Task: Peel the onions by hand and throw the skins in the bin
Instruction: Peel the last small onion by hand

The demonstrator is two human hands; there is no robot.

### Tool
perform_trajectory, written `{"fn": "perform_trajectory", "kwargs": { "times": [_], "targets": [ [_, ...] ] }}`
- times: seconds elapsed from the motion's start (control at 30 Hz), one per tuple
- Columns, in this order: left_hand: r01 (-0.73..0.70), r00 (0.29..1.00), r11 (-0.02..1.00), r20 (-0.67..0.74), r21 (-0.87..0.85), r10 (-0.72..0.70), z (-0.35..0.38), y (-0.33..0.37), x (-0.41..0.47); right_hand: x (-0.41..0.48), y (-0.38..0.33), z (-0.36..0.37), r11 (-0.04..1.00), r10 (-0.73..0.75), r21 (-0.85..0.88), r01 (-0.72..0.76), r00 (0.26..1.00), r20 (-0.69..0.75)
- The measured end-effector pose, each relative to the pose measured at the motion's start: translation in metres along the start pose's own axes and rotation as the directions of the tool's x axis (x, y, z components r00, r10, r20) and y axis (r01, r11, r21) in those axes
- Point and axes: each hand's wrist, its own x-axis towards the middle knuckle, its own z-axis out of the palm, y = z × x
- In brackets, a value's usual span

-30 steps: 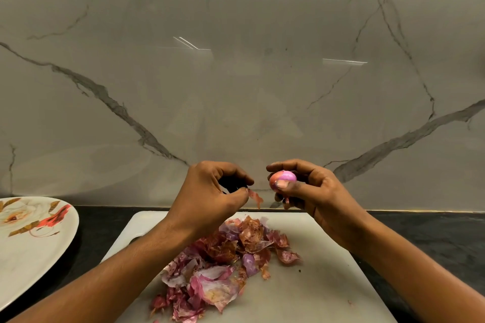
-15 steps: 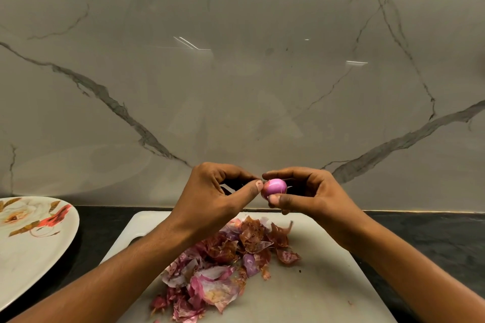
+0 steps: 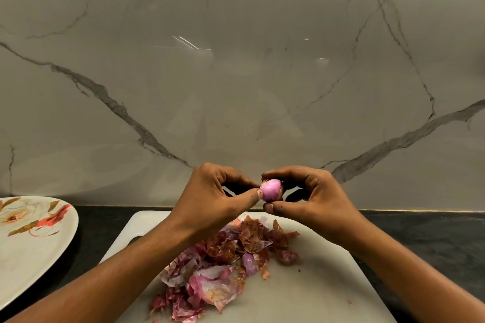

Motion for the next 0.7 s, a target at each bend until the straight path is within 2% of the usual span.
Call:
{"fn": "perform_trajectory", "kwargs": {
  "times": [0.2,0.53,0.7],
  "targets": [
    [0.029,1.000,0.999,0.007,0.025,-0.029,0.0002,-0.0015,0.0001,-0.0004,0.0021,-0.0011,0.999,-0.035,-0.023,0.034,0.999,-0.013],
    [0.035,0.998,0.999,0.046,0.039,-0.037,0.0007,0.0020,-0.0006,-0.0027,0.0002,0.0001,0.945,-0.205,-0.261,0.195,0.979,-0.009],
    [0.031,0.999,0.999,0.041,0.044,-0.033,0.0024,0.0026,-0.0015,-0.0027,0.0002,0.0016,0.927,-0.239,-0.294,0.231,0.971,0.008]
  ]
}}
